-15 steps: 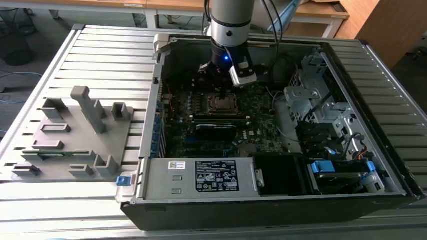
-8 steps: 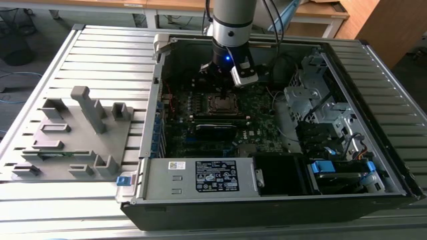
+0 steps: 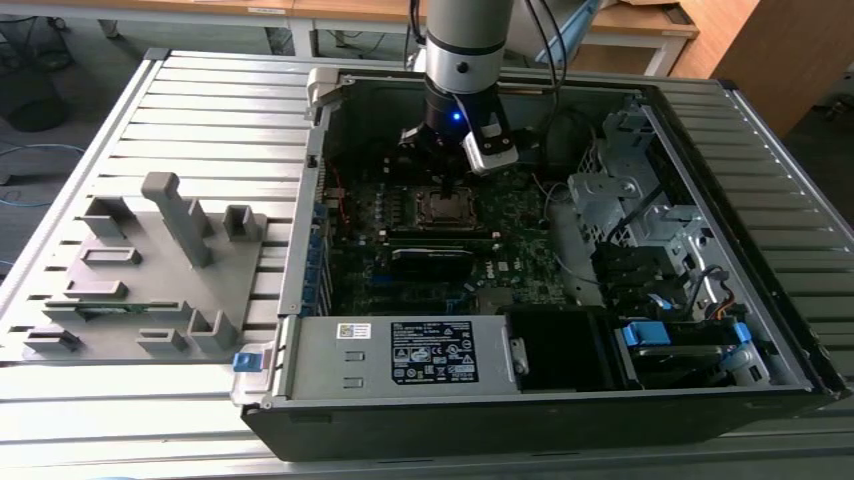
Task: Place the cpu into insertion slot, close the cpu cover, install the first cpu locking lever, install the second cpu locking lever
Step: 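Install the second cpu locking lever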
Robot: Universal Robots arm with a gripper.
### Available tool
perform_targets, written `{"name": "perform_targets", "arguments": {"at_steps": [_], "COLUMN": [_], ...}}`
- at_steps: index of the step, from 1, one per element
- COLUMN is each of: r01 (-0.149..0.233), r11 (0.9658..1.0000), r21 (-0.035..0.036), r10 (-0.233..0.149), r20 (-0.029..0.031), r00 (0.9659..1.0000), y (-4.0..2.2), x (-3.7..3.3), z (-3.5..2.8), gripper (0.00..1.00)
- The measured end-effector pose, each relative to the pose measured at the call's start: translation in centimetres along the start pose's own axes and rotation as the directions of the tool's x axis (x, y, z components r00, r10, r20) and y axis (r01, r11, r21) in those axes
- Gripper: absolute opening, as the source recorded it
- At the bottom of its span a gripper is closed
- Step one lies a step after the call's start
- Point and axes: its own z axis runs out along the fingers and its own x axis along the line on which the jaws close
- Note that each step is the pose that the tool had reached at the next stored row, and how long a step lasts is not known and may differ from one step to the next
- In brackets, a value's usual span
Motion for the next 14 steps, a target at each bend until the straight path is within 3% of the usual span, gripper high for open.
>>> {"name": "perform_targets", "arguments": {"at_steps": [14], "r01": [0.001], "r11": [1.0000], "r21": [-0.0001], "r10": [-0.001], "r20": [0.0000], "r00": [1.0000], "y": [0.01], "x": [-0.01], "z": [-0.23], "gripper": [0.10]}}
